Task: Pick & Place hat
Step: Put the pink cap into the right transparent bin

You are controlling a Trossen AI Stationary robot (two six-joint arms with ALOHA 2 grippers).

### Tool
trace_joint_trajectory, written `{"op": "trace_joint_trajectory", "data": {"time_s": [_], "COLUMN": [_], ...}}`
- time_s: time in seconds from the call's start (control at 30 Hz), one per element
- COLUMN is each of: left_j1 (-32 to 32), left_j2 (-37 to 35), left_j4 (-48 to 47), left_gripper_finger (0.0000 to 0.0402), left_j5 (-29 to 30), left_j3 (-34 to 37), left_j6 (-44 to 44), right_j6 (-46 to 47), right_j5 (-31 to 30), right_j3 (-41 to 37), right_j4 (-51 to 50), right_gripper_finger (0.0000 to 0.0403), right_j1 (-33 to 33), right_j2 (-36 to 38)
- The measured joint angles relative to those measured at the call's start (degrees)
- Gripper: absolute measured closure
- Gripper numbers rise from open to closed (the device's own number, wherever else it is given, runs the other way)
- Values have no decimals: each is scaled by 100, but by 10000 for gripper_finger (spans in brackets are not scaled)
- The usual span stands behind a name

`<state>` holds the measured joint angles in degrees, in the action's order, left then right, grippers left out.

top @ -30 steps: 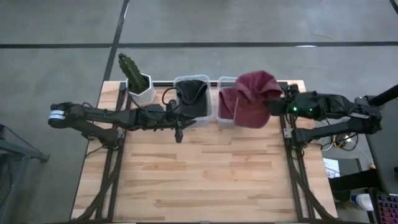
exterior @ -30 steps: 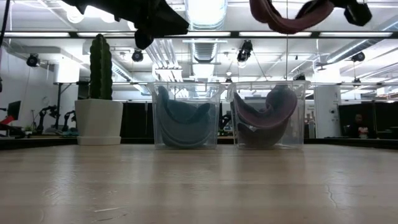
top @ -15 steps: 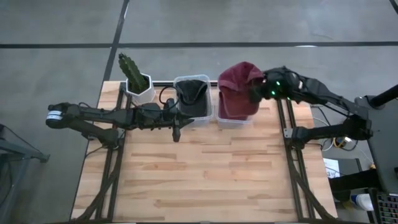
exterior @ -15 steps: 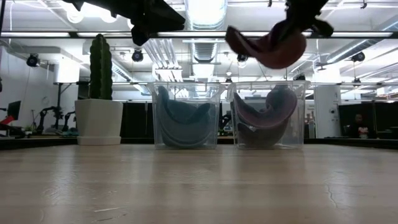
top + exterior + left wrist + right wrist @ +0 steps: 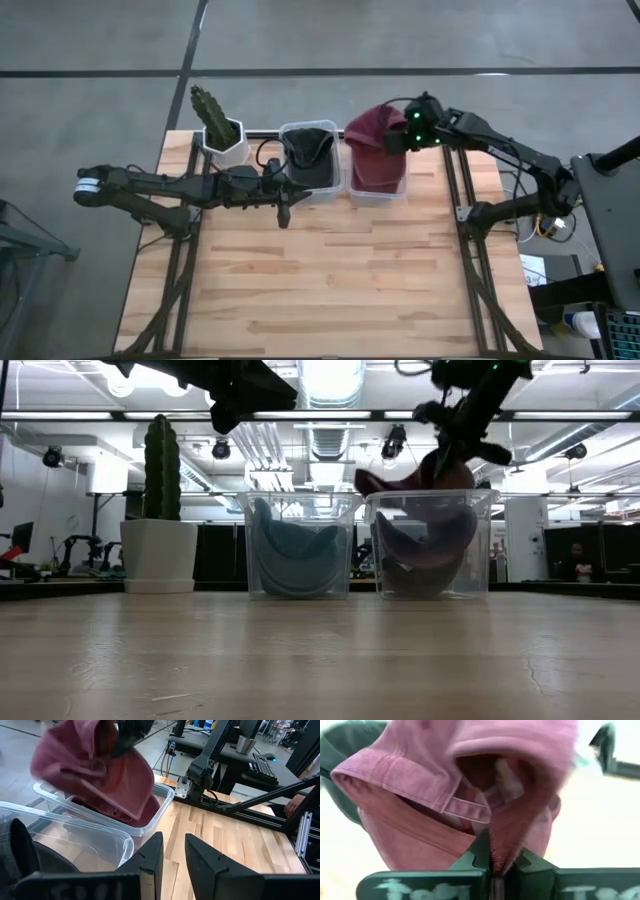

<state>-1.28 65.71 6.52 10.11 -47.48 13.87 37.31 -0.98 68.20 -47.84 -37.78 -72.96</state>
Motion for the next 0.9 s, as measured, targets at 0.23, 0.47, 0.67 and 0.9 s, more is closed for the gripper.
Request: {"op": "trace_joint_trajectory", "data": {"time_s": [0.23, 0.47, 0.67, 0.9], "left_j1": [0, 0, -2, -2], "left_j2": [0, 0, 0, 0], "left_j4": [-13, -17, -15, -15], "left_gripper_finger": [328, 328, 328, 328], "left_j5": [2, 20, 42, 37], "left_j3": [0, 0, 0, 0], "left_j6": [11, 9, -15, -17], "right_j6": [303, 658, 624, 572], "right_j5": [100, 99, 104, 261], "right_j3": [-325, -530, -557, -561], "right_j4": [13, 23, 21, 30], "right_gripper_finger": [394, 394, 389, 335], "right_j1": [-5, 0, 0, 2], "right_j2": [-166, 41, 124, 96]}}
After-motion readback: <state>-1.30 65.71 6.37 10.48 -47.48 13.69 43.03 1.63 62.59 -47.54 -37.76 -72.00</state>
